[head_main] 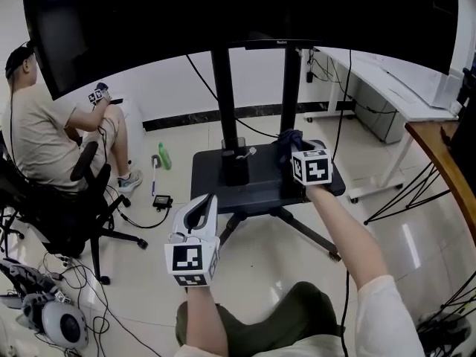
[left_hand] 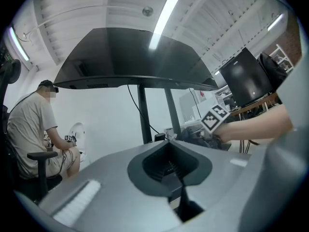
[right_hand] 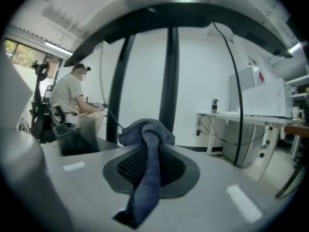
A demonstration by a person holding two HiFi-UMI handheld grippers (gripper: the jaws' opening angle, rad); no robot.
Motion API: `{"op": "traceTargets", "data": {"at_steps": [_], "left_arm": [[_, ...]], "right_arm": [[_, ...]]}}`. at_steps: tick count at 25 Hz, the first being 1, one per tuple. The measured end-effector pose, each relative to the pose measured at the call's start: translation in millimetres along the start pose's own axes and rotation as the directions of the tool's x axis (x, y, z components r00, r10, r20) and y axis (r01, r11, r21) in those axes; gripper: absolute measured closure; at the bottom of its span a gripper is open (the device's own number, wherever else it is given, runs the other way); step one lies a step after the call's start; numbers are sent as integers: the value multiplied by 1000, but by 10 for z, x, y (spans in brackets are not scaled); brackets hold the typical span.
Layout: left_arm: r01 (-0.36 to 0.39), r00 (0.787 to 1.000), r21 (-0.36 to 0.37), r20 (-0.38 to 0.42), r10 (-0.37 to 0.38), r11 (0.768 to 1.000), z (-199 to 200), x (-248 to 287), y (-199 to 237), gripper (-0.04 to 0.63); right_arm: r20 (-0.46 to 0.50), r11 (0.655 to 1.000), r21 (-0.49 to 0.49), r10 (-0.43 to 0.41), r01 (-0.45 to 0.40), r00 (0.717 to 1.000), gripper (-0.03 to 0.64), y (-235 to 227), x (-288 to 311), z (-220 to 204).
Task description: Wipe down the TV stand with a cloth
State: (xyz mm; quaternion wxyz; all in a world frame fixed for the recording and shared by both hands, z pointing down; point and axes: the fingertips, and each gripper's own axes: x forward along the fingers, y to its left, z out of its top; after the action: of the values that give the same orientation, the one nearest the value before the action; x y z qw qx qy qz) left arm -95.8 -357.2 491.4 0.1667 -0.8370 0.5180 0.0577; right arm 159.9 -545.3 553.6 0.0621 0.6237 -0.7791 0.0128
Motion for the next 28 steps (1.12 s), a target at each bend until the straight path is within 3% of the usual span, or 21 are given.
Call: {"op": "traceTargets", "data": {"at_steps": [3,8,17,22,25,28], "left_arm": [[-23,1000,-1,-16,23,1000,-27,-28,59,436],[-34,999,14,-34,34,999,-78,-19,75,436],[22,1000,-1,16,-22,1000,-21,238,-408,437],[118,992,2,33,-118,993,6,383,-848,437],[150,988,1,41,-149,989,35,432,-1003,436],[149,988,-10,29,-149,989,40,499,-1042,436]], "right_arm": [[-121,998,57,-19,26,992,558,-325,580,-248],[-143,1000,1,-5,5,990,557,-336,657,-283],[62,999,-42,35,-32,997,557,522,-1059,-197],[251,998,-49,48,-37,967,557,842,-1871,-333],[286,997,-73,45,-25,957,557,719,-2044,-231],[295,997,-72,8,13,955,557,259,-1735,70]]}}
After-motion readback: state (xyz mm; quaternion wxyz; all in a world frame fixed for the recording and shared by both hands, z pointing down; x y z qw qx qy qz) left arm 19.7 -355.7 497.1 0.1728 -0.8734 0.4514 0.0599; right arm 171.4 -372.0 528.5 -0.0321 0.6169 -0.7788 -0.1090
